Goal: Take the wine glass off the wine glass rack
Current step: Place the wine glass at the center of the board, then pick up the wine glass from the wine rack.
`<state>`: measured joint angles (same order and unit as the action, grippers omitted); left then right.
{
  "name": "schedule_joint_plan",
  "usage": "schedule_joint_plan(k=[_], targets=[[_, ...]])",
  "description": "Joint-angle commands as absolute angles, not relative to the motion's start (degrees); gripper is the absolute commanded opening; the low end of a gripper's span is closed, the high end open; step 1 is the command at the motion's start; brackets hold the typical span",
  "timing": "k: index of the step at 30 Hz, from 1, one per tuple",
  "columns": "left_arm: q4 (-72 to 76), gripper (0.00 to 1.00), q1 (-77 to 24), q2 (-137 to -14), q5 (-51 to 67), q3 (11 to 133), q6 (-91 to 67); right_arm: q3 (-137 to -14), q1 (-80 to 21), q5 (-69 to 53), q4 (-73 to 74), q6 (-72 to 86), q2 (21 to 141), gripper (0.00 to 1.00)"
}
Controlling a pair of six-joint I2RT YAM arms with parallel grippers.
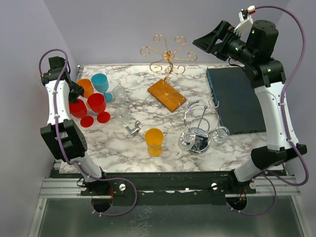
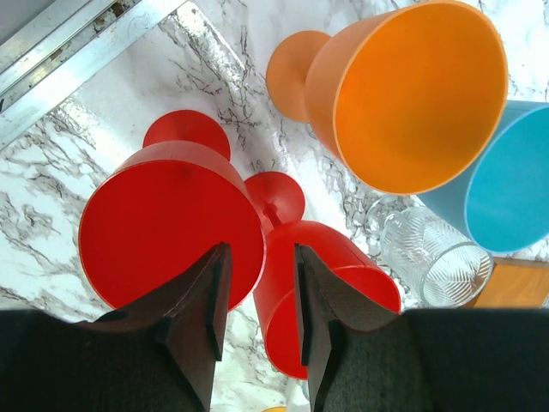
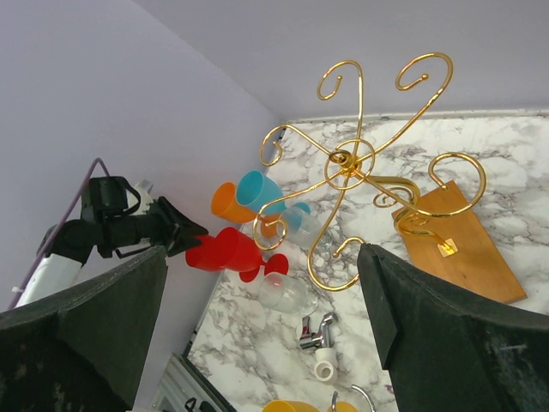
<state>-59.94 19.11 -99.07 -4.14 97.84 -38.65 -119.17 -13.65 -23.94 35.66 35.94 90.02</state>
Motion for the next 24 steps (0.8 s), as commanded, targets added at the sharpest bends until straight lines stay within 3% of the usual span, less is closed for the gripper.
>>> schedule_joint_plan(k=[1, 14, 24], targets=[[-61.4, 0.42, 19.5, -96.3, -5.0, 99.7, -38.7, -119.9, -13.7, -25.5, 34.4, 35.9, 90.3, 1.00], [-62.5, 0.50, 16.7, -91.3, -6.9, 103.4, -38.0, -120.8, -13.8, -25.5, 36.0, 35.5, 90.7, 1.00], [-63.8, 0.56, 4.1, -92.1, -7.8, 114.4, -38.8, -120.8, -13.8, -21.4, 39.5, 34.1, 89.2, 1.00]])
